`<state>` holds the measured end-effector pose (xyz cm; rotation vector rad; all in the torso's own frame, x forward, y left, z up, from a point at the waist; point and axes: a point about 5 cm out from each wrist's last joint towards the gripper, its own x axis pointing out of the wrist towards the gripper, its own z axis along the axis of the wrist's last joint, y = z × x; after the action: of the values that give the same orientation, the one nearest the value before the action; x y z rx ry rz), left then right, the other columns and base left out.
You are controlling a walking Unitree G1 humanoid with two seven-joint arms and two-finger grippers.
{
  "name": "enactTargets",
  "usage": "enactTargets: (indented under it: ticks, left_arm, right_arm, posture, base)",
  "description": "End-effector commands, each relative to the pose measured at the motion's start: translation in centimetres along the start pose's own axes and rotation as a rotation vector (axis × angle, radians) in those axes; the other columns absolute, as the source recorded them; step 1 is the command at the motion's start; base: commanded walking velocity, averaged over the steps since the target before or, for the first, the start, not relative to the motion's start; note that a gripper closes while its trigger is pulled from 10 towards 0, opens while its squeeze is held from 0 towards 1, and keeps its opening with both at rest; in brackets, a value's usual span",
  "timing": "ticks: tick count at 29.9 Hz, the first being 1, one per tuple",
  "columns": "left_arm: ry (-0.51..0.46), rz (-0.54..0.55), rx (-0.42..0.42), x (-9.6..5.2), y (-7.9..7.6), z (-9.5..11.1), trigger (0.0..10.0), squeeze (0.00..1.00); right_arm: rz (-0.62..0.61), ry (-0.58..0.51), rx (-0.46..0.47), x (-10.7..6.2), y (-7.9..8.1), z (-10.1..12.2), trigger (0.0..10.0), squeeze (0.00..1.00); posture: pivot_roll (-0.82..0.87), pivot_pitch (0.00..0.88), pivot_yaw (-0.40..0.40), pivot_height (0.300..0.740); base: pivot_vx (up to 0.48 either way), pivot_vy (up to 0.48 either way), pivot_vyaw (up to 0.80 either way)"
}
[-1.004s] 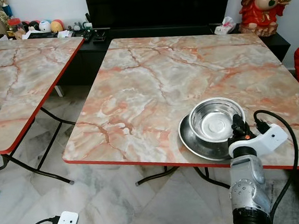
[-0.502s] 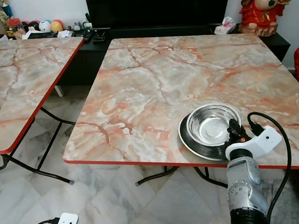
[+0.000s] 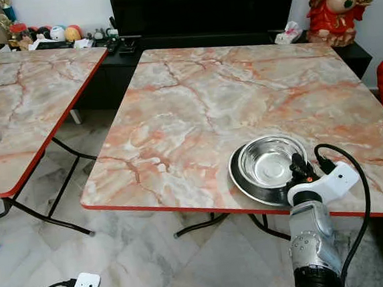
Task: Setting the table
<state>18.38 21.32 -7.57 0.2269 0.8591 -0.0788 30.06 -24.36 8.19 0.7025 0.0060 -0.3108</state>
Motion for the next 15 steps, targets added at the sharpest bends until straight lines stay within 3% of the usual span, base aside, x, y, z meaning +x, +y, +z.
enactTargets:
  ticks: [1,2,9,15]
  left_arm:
    - [0.024,0.008,-0.009,-0.12,0.34,-0.47,10.0,0.00]
    - [0.020,0.007,-0.009,-0.10,0.34,-0.36,10.0,0.00]
    - [0.016,0.006,-0.008,-0.08,0.33,-0.29,10.0,0.00]
    - [0.026,0.001,-0.007,-0.13,0.22,-0.52,10.0,0.00]
  right_arm:
    - [0.002,-0.003,-0.005,0.21,0.40,-0.01,10.0,0.35]
    - [0.001,-0.003,-0.006,0.21,0.36,-0.03,10.0,0.00]
    - [-0.005,-0.002,-0.007,0.19,0.25,-0.08,10.0,0.00]
    - [-0.061,-0.018,-0.073,0.13,-0.55,0.22,10.0,0.00]
  posture:
    - [0.10,0.000,-0.009,0.740]
    - [0.10,0.000,-0.009,0.740]
    - [0.10,0.000,-0.006,0.740]
    - [0.10,0.000,-0.005,0.740]
  base:
    - [0.000,0.000,0.00]
    - [0.000,0.000,0.00]
    - [0.000,0.000,0.00]
    - [0.000,0.000,0.00]
